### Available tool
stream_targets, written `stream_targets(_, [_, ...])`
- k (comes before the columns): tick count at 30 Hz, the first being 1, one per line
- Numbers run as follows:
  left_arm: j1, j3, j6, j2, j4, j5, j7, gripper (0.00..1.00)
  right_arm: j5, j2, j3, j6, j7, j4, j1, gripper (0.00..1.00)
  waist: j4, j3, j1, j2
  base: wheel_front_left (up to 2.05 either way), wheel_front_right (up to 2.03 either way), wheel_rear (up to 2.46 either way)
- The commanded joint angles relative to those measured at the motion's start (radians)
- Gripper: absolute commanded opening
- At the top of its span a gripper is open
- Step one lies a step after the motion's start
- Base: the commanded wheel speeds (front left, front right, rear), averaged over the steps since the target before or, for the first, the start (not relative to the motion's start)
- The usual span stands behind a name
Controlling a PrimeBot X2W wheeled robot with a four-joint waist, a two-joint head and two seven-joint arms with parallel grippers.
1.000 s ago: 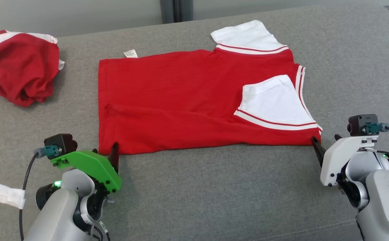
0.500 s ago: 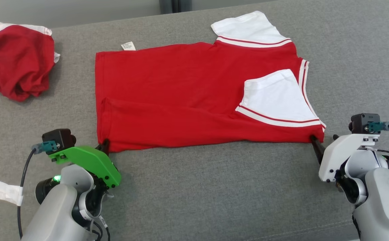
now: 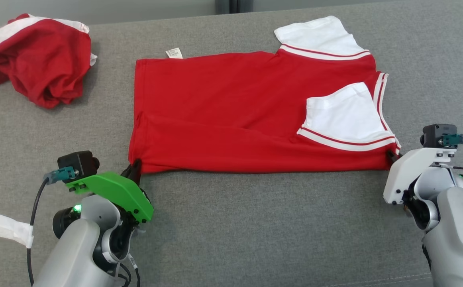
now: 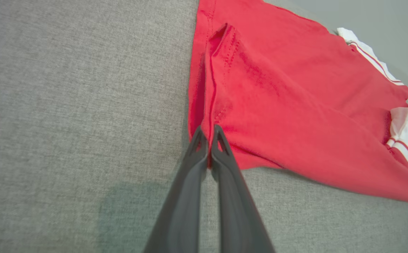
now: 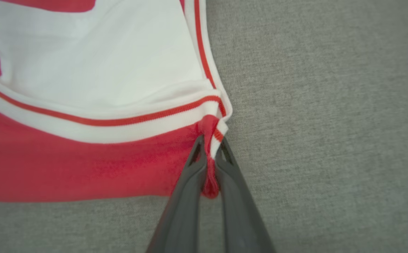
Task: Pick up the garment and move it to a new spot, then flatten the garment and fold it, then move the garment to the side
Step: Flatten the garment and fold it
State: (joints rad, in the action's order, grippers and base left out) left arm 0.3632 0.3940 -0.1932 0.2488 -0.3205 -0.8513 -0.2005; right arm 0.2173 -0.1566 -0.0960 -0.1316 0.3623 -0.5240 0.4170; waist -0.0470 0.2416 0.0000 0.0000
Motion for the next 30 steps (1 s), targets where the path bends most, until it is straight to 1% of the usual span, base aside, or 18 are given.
stream_targets(1, [-0.015, -0.003, 0.006, 0.011, 0.013, 0.003, 0.009, 0.0, 0.007, -0.017, -0.001, 0.002, -0.009, 0.017, 0.003, 0.0, 0.001, -0.019, 0.0, 0.0, 0.0, 0.0, 0.0])
stream_targets(6, [-0.061, -0.011, 0.0, 0.022, 0.099, -0.011, 0.01, 0.0, 0.039, -0.052, 0.0, 0.002, 0.006, 0.112, -0.041, 0.0, 0.0, -0.058, 0.0, 0.0, 0.0, 0.0, 0.0])
stream_targets(10, [-0.149, -0.006, -0.02, 0.04, 0.193, -0.021, -0.001, 0.0, 0.06, -0.067, -0.022, 0.002, 0.05, 0.242, -0.125, 0.0, 0.002, -0.08, 0.0, 0.0, 0.0, 0.0, 0.0])
stream_targets(15, [-0.295, 0.001, -0.06, 0.052, 0.292, -0.039, -0.008, 0.0, 0.063, -0.029, -0.061, 0.002, 0.105, 0.411, -0.292, 0.0, 0.003, -0.089, 0.0, 0.0, 0.0, 0.0, 0.0])
stream_targets(17, [-0.345, 0.005, -0.073, 0.047, 0.312, -0.049, -0.013, 0.0, 0.061, -0.007, -0.074, 0.002, 0.118, 0.461, -0.354, 0.0, 0.004, -0.088, 0.0, 0.0, 0.0, 0.0, 0.0])
stream_targets(21, [-0.405, 0.014, -0.093, 0.046, 0.333, -0.053, -0.016, 0.0, 0.063, 0.039, -0.094, 0.002, 0.125, 0.521, -0.444, 0.0, 0.001, -0.085, 0.0, 0.0, 0.0, 0.0, 0.0])
stream_targets(22, [-0.412, 0.014, -0.096, 0.046, 0.336, -0.051, -0.013, 0.05, 0.06, 0.044, -0.095, 0.002, 0.121, 0.529, -0.456, 0.0, -0.001, -0.085, 0.0, 0.0, 0.0, 0.0, 0.0])
stream_targets(23, [-0.417, 0.017, -0.099, 0.052, 0.337, -0.041, -0.011, 0.46, 0.055, 0.052, -0.096, 0.002, 0.116, 0.536, -0.47, 0.38, -0.003, -0.085, 0.0, 0.0, 0.0, 0.0, 0.0])
stream_targets(24, [-0.42, 0.022, -0.101, 0.057, 0.338, -0.035, -0.014, 0.92, 0.051, 0.057, -0.097, 0.002, 0.112, 0.539, -0.48, 1.0, -0.004, -0.085, 0.0, 0.0, 0.0, 0.0, 0.0])
stream_targets(25, [-0.422, 0.027, -0.105, 0.064, 0.34, -0.028, -0.017, 1.0, 0.046, 0.062, -0.094, 0.002, 0.112, 0.542, -0.491, 1.0, -0.005, -0.086, 0.0, 0.0, 0.0, 0.0, 0.0])
stream_targets(30, [-0.377, 0.021, -0.123, 0.121, 0.377, 0.022, -0.031, 1.0, 0.038, 0.075, -0.115, 0.002, 0.097, 0.575, -0.504, 1.0, -0.01, -0.088, 0.0, 0.0, 0.0, 0.0, 0.0])
